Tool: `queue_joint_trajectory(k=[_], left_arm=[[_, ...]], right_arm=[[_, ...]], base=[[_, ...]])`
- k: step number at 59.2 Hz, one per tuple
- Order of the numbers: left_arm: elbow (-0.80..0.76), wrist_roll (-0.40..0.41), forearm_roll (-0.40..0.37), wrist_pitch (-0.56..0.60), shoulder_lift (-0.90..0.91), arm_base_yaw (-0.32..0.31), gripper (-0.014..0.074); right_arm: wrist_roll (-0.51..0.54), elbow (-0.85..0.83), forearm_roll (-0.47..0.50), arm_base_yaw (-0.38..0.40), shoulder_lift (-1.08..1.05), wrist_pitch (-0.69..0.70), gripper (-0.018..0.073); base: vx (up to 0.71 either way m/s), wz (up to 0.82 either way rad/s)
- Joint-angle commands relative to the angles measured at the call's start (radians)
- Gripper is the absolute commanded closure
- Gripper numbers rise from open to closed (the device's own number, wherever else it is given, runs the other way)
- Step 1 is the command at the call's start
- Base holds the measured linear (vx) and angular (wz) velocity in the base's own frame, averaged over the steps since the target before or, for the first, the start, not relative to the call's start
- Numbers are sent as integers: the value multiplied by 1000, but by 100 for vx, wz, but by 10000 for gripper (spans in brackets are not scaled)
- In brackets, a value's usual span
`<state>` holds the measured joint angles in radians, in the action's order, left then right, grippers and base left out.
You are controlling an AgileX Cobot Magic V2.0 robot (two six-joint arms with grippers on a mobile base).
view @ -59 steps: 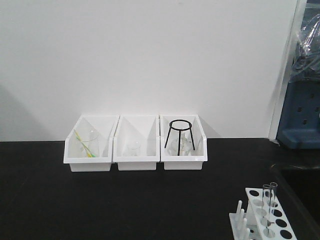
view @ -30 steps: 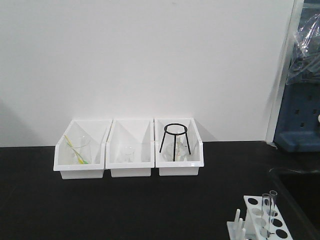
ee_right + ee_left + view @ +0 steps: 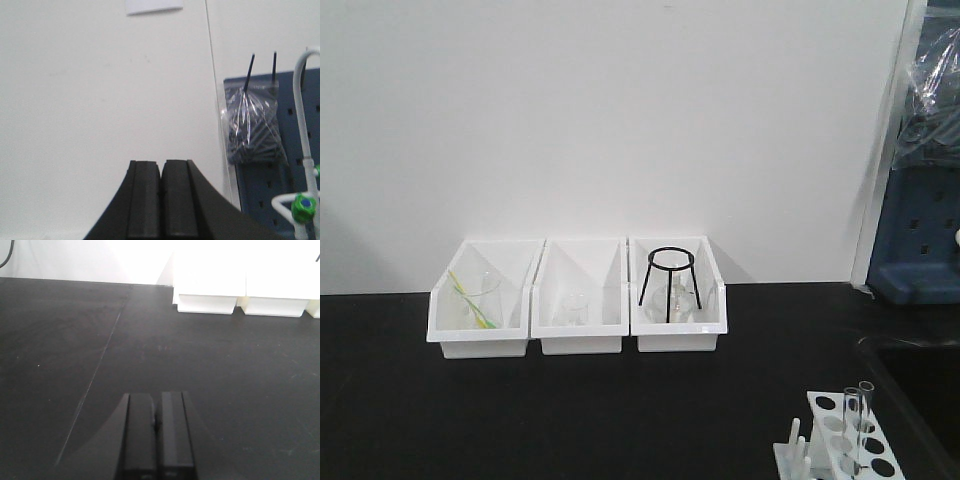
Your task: Flip and reinsert test tube from rack
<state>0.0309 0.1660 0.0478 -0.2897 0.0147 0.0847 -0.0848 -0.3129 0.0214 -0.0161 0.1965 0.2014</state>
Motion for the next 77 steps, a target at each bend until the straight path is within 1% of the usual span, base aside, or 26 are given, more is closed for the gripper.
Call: queue_joint_trajectory(k=[1,8,16,22,29,35,40,43,49,53,56,61,69,73,77], left_arm=[[1,0,-4,88,12,-5,603],[1,0,-4,88,12,-5,603],[1,0,-4,88,12,-5,603],[1,0,-4,88,12,-5,603],[1,0,-4,88,12,-5,603],[1,0,-4,88,12,-5,603],[1,0,-4,88,12,-5,603],[1,0,-4,88,12,-5,603],[1,0,-4,88,12,-5,603],[1,0,-4,88,12,-5,603],[1,0,-4,88,12,-5,603],[1,0,-4,88,12,-5,603],[1,0,-4,88,12,-5,603],[1,0,-4,88,12,-5,603],[1,0,-4,88,12,-5,603]], right_arm=[[14,-133,2,6,193,98,568],[8,-217,2,6,380,105,568],[7,-243,1,6,496,110,566],[7,-243,-15,6,534,102,553],[14,-243,-67,6,540,61,505],[15,-243,-137,6,540,48,412],[15,-243,-180,6,540,46,291],[15,-243,-184,6,540,46,191],[15,-243,-183,6,540,50,23],[15,-242,-183,6,540,51,-71],[9,-242,-177,6,540,59,-109],[-13,-240,-157,6,540,58,-132],[-128,-165,-167,3,591,72,-119],[-147,-89,-192,3,639,139,-105],[-147,-7,-215,3,706,257,-83]], base=[[0,0],[0,0],[0,0],[0,0],[0,0],[0,0],[0,0],[0,0],[0,0],[0,0],[0,0],[0,0],[0,0],[0,0],[0,0]])
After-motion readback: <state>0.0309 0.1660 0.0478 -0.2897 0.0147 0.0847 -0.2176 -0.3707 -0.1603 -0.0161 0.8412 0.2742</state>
